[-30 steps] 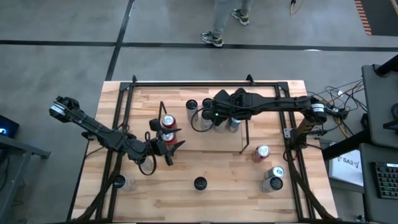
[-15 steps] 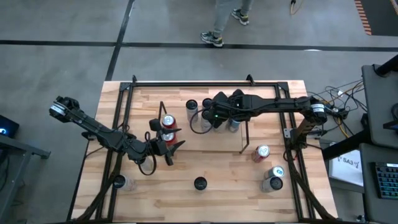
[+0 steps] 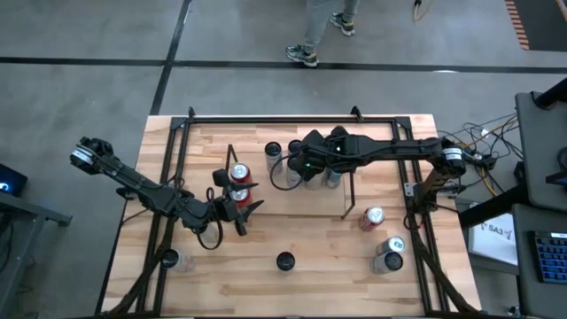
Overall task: Place canned beverage on shelf
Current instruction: Adjust the white and yellow soda cans, then put the right white and pink soda can on the shelf aligned with the other white and pink soda can
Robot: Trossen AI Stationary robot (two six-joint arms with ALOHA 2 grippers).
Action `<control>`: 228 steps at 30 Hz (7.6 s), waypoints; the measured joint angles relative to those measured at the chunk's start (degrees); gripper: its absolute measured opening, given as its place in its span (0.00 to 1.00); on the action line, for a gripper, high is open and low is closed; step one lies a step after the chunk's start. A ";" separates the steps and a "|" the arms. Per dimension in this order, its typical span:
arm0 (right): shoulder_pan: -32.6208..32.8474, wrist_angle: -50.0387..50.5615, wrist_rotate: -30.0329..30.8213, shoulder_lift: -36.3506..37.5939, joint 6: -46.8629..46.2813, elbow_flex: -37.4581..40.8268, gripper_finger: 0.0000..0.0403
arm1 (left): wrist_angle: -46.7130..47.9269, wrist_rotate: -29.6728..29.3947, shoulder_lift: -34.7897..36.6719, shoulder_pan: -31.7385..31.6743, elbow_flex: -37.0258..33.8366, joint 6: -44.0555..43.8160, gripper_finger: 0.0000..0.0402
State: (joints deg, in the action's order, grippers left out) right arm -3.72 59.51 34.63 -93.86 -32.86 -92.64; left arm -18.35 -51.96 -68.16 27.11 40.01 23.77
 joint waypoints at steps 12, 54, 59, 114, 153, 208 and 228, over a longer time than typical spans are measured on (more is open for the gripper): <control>3.91 0.19 -8.59 3.09 0.41 -2.54 0.03 | 0.00 0.00 0.00 -0.01 0.00 0.02 0.56; 8.95 0.11 -5.57 4.34 -3.50 -1.21 0.03 | -0.04 0.00 0.00 0.00 0.00 -0.01 0.56; 12.50 0.35 -6.39 5.71 -2.65 -2.22 0.03 | -0.07 0.02 -0.02 -0.02 0.75 -0.73 0.56; 44.23 1.51 5.98 10.97 3.35 1.94 0.03 | 24.11 7.97 -23.99 8.40 30.83 -39.32 0.56; 45.83 1.48 5.42 10.93 2.91 2.91 0.03 | 32.11 15.66 -35.74 9.55 36.22 -48.34 0.82; 45.82 1.67 5.76 10.95 2.91 2.93 0.03 | 49.73 -2.12 -34.84 -7.50 42.42 -63.67 0.59; 45.82 1.48 6.20 10.95 2.89 2.93 0.03 | 49.70 -3.00 -34.84 -7.66 39.83 -68.10 0.64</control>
State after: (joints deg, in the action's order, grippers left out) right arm 42.11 60.99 40.83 -82.91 -29.98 -89.71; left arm 31.35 -54.97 -103.00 19.45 79.84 -44.33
